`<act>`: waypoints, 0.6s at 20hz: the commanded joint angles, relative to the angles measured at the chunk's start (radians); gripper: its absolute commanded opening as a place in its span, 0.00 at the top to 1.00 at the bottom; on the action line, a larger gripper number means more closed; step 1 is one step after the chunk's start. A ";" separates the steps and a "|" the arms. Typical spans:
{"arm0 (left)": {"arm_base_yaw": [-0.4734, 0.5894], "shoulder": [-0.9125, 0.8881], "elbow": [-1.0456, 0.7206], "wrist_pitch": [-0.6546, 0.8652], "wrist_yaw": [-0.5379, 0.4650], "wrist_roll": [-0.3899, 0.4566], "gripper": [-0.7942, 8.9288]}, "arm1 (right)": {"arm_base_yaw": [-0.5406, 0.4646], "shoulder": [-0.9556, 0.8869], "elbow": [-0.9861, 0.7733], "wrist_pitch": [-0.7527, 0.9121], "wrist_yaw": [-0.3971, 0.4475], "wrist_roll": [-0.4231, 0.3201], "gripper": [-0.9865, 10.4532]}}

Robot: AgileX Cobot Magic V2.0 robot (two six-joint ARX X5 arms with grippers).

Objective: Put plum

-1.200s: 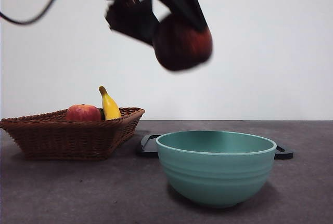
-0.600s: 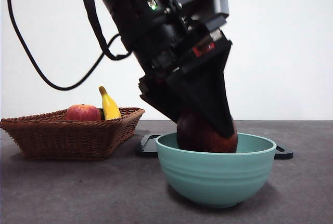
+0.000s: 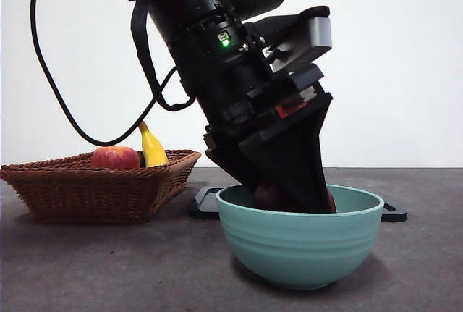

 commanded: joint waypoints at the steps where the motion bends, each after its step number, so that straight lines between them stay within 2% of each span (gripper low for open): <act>1: -0.014 0.030 0.020 0.009 0.000 0.020 0.64 | 0.004 0.008 0.023 0.009 -0.003 0.010 0.57; 7: -0.015 0.038 0.021 0.003 0.000 0.023 0.62 | 0.004 0.008 0.023 0.009 -0.003 0.010 0.57; 10: -0.016 0.038 0.021 0.003 0.000 0.023 0.50 | 0.004 0.008 0.023 0.009 -0.003 0.010 0.57; 12: -0.018 0.037 0.021 0.004 0.001 0.023 0.50 | 0.004 0.008 0.023 0.009 -0.003 0.010 0.57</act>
